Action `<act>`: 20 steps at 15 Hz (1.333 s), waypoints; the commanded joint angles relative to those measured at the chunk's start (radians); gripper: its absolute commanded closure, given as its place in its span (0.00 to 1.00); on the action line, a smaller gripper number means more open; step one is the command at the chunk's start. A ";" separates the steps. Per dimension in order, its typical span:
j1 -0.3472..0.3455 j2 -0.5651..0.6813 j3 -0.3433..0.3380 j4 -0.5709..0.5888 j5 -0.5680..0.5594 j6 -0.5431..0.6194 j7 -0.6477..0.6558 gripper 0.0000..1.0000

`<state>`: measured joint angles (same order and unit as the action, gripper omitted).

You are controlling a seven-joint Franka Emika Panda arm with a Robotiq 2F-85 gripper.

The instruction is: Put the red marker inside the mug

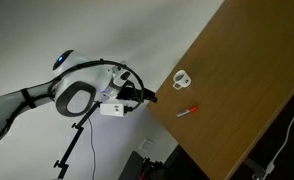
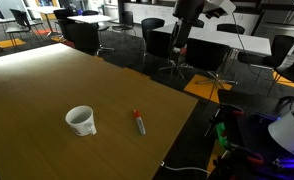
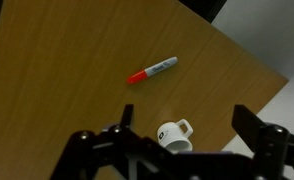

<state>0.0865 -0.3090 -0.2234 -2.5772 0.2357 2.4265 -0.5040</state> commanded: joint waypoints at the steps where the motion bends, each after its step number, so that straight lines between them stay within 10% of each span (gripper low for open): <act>1: -0.016 0.000 0.016 0.001 0.006 -0.003 -0.003 0.00; 20: -0.022 0.273 0.246 0.036 0.052 0.189 0.713 0.00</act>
<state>0.0652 -0.1264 0.0003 -2.5806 0.2486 2.5686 0.1350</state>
